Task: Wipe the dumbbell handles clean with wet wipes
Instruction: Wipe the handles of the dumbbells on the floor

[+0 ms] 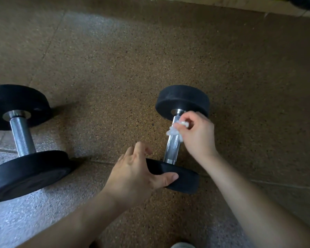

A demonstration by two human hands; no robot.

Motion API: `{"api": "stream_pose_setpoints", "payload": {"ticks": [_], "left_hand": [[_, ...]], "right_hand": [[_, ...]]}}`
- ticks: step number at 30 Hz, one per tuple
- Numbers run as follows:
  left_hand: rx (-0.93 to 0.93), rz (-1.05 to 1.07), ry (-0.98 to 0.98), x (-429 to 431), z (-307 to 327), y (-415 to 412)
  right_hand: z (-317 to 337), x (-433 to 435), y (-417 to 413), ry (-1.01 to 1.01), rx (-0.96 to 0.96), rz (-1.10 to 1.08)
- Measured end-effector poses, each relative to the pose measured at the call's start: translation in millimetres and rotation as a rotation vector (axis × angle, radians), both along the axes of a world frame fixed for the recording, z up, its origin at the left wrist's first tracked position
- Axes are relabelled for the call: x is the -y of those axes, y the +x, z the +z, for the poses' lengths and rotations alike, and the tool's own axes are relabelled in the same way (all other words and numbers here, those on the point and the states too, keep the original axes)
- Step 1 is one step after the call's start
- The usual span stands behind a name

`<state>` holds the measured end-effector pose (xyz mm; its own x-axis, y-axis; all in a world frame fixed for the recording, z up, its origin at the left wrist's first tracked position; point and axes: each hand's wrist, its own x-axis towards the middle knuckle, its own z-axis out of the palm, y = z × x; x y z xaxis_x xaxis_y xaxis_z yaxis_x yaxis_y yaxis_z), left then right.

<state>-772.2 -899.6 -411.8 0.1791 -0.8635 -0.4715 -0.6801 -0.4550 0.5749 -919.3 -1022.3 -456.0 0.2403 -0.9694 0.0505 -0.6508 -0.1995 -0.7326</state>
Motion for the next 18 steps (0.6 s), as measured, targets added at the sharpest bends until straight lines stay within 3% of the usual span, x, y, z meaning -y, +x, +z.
{"api": "stream_pose_setpoints", "payload": {"ticks": [5, 9, 14, 18], "left_hand": [[-0.022, 0.028, -0.031, -3.4, 4.7, -3.6], [-0.024, 0.037, 0.044, -2.0, 5.5, -5.7], [-0.011, 0.012, 0.086, 1.3, 10.0, -7.2], [0.024, -0.004, 0.076, 1.8, 10.7, -11.1]], "right_hand": [[-10.1, -10.5, -18.3, -0.088, -0.102, 0.217], [-2.2, 9.5, -12.5, -0.128, -0.124, 0.139], [20.8, -15.3, -19.1, 0.082, -0.214, 0.579], [15.6, 25.8, -5.1, -0.137, -0.309, 0.325]]}}
